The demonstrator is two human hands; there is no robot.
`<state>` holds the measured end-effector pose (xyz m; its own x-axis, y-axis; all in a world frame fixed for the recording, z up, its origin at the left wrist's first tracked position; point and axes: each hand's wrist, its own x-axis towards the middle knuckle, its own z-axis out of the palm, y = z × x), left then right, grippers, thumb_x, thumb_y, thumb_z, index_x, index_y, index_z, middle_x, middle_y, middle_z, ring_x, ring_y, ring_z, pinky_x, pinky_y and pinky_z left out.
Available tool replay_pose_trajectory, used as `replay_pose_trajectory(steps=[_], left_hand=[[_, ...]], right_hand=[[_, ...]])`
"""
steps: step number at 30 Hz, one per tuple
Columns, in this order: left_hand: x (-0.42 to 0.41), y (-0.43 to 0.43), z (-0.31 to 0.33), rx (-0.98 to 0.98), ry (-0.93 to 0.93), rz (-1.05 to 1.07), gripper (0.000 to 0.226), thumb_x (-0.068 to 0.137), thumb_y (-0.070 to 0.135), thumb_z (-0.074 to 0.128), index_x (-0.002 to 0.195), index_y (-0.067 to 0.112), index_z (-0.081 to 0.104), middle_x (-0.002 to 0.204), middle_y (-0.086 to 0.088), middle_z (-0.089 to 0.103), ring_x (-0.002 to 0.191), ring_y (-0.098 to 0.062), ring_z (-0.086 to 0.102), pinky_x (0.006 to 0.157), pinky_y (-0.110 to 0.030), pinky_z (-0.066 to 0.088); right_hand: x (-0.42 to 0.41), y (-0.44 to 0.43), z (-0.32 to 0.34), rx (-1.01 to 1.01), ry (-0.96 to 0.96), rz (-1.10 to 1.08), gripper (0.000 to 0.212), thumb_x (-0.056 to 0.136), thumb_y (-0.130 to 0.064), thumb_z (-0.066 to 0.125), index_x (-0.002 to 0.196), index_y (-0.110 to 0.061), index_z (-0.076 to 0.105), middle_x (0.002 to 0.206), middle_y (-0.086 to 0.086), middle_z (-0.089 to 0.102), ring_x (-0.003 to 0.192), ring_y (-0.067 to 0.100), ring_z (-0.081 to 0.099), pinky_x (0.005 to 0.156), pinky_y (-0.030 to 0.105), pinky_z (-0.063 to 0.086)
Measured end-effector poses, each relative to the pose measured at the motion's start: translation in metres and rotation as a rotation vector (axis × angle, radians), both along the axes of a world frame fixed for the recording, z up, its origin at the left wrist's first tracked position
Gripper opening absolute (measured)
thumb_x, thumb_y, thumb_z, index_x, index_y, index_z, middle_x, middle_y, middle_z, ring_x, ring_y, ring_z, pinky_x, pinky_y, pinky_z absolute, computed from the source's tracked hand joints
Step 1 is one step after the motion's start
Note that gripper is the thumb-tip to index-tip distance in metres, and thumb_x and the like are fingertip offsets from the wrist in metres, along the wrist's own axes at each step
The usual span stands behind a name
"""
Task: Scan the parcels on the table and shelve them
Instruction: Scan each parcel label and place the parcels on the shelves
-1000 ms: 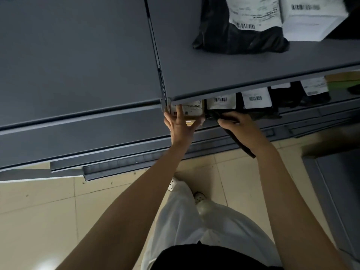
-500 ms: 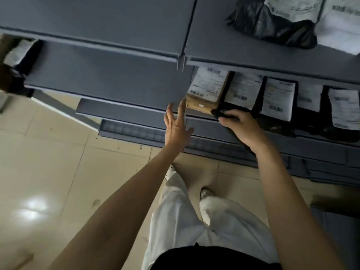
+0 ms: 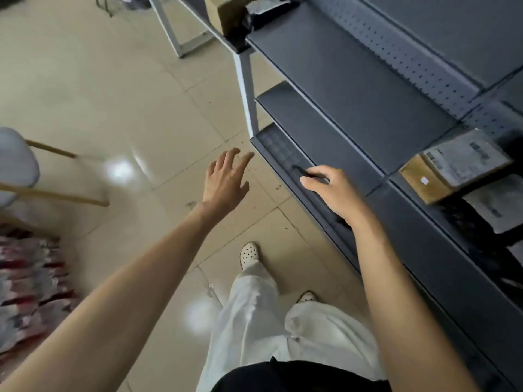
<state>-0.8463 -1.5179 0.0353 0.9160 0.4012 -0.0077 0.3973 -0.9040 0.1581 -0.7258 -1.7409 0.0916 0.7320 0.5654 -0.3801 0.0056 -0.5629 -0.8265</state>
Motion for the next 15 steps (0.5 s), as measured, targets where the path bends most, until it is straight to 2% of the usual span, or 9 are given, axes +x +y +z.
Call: replay_pose_trajectory(steps=[3, 5, 7, 11, 15], left_hand=[[-0.015, 0.043, 0.011, 0.062, 0.023, 0.069, 0.062, 0.087, 0.026, 0.068, 0.143, 0.026, 0.042, 0.147, -0.008, 0.038, 0.135, -0.030, 0.036, 0.110, -0.047, 0.033], [-0.021, 0.072, 0.018, 0.090, 0.039, 0.105, 0.059, 0.088, 0.028, 0.067, 0.142, 0.025, 0.044, 0.148, -0.007, 0.039, 0.136, -0.031, 0.035, 0.110, -0.047, 0.033], [-0.026, 0.104, 0.025, 0.110, 0.056, 0.128, 0.057, 0.088, 0.029, 0.065, 0.142, 0.025, 0.045, 0.148, -0.006, 0.038, 0.136, -0.030, 0.034, 0.111, -0.047, 0.031], [-0.028, 0.181, 0.045, 0.136, 0.035, 0.158, 0.053, 0.089, 0.028, 0.063, 0.140, 0.025, 0.048, 0.148, -0.005, 0.038, 0.138, -0.030, 0.032, 0.113, -0.048, 0.028], [-0.027, 0.258, 0.064, 0.159, 0.021, 0.181, 0.053, 0.091, 0.029, 0.062, 0.141, 0.026, 0.047, 0.149, -0.004, 0.037, 0.141, -0.030, 0.027, 0.115, -0.048, 0.024]], right_hand=[[-0.004, 0.050, 0.016, 0.014, -0.036, 0.086, 0.032, 0.094, -0.034, 0.065, 0.123, -0.022, 0.066, 0.108, -0.014, 0.062, 0.106, 0.008, 0.056, 0.088, 0.025, 0.040], [-0.002, 0.086, 0.027, 0.037, -0.057, 0.128, 0.030, 0.094, -0.032, 0.065, 0.122, -0.021, 0.066, 0.100, -0.018, 0.060, 0.101, 0.006, 0.056, 0.080, 0.018, 0.040], [0.001, 0.126, 0.037, 0.058, -0.071, 0.159, 0.031, 0.095, -0.031, 0.064, 0.124, -0.021, 0.066, 0.100, -0.020, 0.059, 0.098, 0.003, 0.054, 0.076, 0.012, 0.038], [0.005, 0.210, 0.054, 0.086, -0.114, 0.188, 0.037, 0.092, -0.040, 0.064, 0.126, -0.025, 0.065, 0.119, -0.011, 0.064, 0.112, 0.008, 0.058, 0.092, 0.026, 0.044], [0.005, 0.289, 0.064, 0.153, -0.160, 0.155, 0.040, 0.088, -0.047, 0.063, 0.123, -0.028, 0.066, 0.121, -0.013, 0.065, 0.116, 0.010, 0.058, 0.100, 0.035, 0.046]])
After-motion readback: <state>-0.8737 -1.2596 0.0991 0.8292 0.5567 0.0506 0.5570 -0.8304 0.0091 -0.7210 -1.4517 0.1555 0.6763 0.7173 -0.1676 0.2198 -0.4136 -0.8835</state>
